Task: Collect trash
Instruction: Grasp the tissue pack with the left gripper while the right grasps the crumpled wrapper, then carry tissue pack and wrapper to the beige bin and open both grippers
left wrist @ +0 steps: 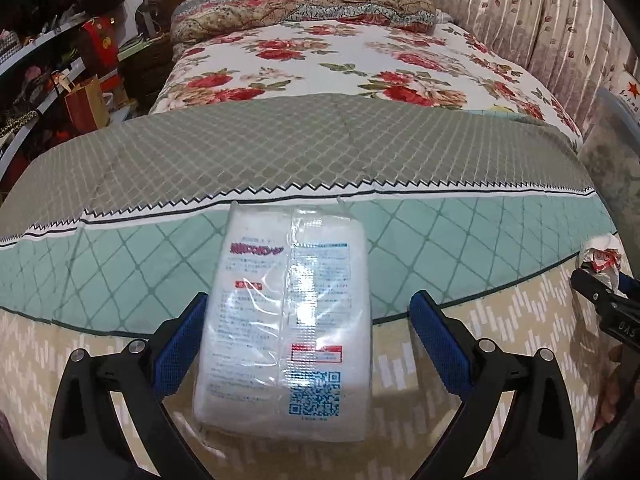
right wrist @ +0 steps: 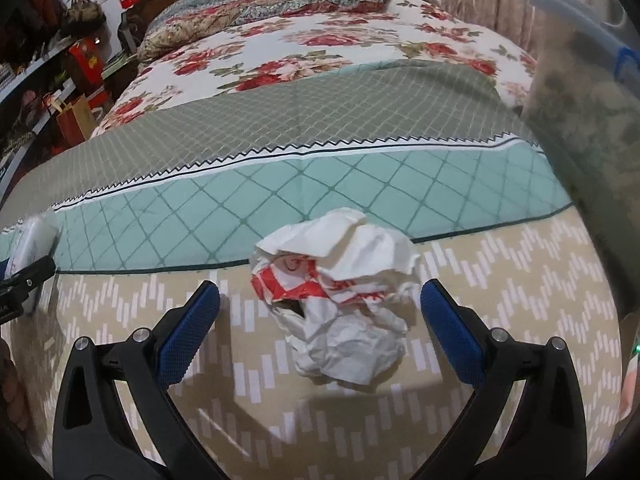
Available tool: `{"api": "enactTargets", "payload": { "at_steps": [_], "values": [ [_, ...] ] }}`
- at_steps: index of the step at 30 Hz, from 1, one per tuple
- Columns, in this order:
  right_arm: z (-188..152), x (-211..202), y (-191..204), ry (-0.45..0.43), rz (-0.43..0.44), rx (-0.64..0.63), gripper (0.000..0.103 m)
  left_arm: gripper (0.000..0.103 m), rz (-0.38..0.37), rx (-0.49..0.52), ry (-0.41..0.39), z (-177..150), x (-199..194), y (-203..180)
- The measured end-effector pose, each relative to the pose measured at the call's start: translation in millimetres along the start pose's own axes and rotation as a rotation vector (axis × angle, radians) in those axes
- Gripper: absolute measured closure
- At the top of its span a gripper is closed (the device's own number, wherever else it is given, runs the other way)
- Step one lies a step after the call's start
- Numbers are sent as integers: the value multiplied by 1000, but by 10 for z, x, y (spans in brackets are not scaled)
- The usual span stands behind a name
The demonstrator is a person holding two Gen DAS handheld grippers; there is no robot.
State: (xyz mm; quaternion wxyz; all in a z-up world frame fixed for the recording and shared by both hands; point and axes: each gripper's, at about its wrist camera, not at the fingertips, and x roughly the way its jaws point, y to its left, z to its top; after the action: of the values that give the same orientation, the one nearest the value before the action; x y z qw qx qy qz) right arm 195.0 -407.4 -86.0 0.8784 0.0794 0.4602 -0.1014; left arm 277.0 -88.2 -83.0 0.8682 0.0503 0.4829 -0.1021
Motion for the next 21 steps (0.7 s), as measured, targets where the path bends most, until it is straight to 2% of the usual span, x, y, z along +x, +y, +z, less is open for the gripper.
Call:
{"api": "enactTargets", "payload": {
  "at_steps": [1,2,3,4,5,6,7,10,14,18,21],
  "values": [
    [-9,12,11,0,0,-3,4,11,-3,-5,-4,1,-4,10],
    [-9,10,8,-4,2,-4,6,20,-4,-6,-10,-8,-15,10],
    [-22,0,25,-10,0,-6,14,26,-4,-6,-23,-12,-37,14],
    [-33,-10,45,-21,-4,-10,23,41,-1,-7,-31,-22,-54,11],
    [-57,-64,64,-52,-1,-29,52,46,1,-5,-39,-40,-81,15],
    [-76,-65,88,-50,6,-28,56,46,-23,-3,-35,-57,-99,18],
    [-103,-91,94,-49,14,-15,57,47,-52,-4,-31,-90,-137,27],
    [-301,-324,131,-74,111,23,58,47,-183,-18,-40,-228,-352,52],
    [-722,-743,214,-102,229,17,58,47,-345,38,-89,-426,-749,-122],
    [-1068,-1009,142,-126,256,34,58,47,-428,159,-84,-645,-977,-627],
    [-1309,-1184,-111,-159,204,71,58,47,-469,265,-76,-767,-1071,-1132]
  ]
}}
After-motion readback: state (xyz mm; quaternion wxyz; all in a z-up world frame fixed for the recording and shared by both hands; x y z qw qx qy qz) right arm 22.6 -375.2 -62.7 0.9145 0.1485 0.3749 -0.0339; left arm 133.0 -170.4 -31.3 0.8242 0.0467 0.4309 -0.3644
